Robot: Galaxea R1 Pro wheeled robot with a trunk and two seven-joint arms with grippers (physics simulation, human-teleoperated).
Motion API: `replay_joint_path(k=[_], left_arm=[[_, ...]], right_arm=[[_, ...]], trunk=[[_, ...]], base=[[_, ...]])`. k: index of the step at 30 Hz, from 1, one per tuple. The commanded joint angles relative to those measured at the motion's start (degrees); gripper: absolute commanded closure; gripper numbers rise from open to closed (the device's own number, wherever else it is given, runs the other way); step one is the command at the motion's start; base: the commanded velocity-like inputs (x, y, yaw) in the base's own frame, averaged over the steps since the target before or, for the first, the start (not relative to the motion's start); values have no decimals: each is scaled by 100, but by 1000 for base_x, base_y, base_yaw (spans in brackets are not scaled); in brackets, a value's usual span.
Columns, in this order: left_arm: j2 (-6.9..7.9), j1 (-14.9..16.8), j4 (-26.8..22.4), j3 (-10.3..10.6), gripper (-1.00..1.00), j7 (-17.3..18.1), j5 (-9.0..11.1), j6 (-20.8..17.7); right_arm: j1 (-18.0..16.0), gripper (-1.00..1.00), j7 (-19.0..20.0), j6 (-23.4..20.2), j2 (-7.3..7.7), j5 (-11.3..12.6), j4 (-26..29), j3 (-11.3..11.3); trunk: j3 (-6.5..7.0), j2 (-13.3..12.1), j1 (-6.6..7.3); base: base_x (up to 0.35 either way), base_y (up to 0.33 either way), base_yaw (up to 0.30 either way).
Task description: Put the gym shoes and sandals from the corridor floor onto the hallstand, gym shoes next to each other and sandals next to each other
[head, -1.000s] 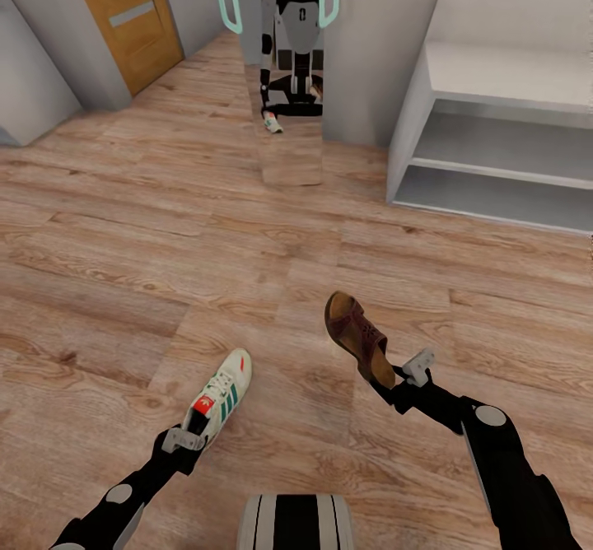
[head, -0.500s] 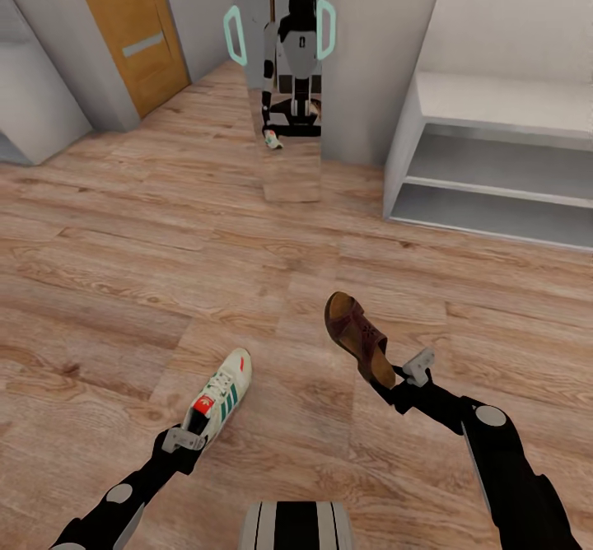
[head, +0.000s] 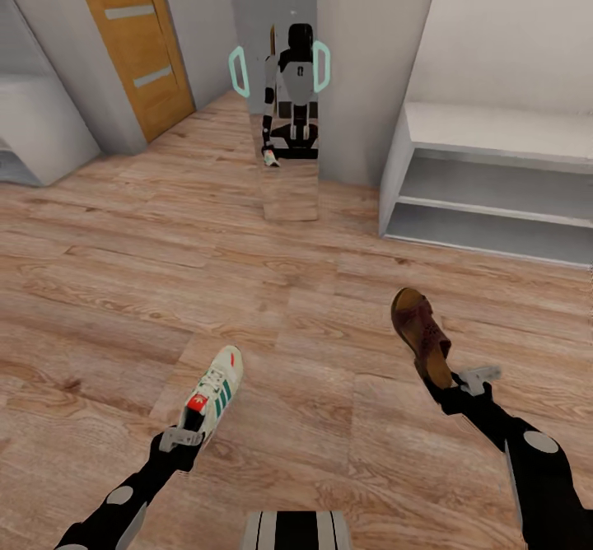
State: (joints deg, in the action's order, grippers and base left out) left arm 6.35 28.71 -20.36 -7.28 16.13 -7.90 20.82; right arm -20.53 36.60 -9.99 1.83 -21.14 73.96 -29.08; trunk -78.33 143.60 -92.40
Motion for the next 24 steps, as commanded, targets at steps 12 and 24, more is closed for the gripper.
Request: replay_joint_path(k=[12, 24], left_arm=[[-69, -299, 16, -106, 100, -432, 863, 524], [-338, -572, 686, -113, 100, -1290, 1064, 1413]], right_arm=[[407, 100, -202, 2554, -41, -4, -2328, -2270], [584, 100, -215, 3688, -2, -35, -3706, -3050]], trunk=[[371, -15, 31], [745, -31, 62]], base=[[0, 0, -63], [0, 0, -65]])
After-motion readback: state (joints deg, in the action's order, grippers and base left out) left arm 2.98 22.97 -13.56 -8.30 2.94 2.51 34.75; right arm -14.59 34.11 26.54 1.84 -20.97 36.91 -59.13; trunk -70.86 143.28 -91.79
